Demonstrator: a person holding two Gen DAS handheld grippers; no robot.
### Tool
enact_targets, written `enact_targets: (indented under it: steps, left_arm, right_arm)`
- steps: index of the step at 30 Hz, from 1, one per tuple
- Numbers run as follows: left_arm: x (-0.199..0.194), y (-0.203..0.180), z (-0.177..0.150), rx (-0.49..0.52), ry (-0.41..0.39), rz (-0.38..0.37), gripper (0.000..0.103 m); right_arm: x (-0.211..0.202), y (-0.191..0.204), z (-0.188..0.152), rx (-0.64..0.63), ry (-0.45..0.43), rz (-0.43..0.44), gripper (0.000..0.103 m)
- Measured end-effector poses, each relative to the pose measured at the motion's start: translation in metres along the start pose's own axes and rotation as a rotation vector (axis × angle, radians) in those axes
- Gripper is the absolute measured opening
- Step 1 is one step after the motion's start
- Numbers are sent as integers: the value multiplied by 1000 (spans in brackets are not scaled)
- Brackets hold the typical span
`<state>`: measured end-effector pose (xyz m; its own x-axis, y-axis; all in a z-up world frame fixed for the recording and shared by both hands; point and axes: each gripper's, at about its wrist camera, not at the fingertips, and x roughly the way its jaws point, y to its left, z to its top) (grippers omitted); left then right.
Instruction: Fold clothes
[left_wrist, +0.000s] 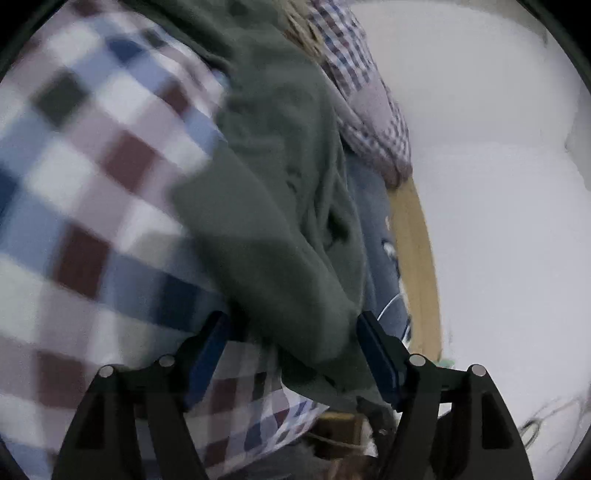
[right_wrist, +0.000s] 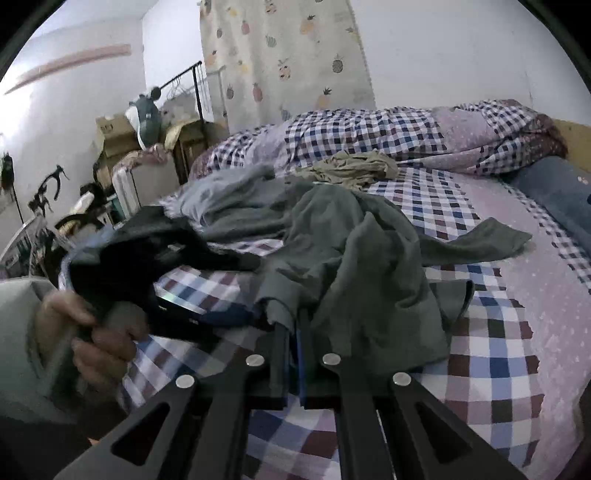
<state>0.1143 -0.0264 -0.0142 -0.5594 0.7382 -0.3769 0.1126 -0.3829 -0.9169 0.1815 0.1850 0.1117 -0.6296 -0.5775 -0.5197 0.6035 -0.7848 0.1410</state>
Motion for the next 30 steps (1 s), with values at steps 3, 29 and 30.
enact_targets:
  steps: [3,29,30]
  left_arm:
    - [12,-5,4,21,-26,-4,75]
    - [-237,23,-20,22,-593,177,3]
    - [-242,27,-24,19,-592,193,3]
  right_arm:
    - [-6,12,-3,-10,2,17,1]
    - [10,-135,-42,637,86,-79,59]
    - [20,-136,-46,665,127,-75,59]
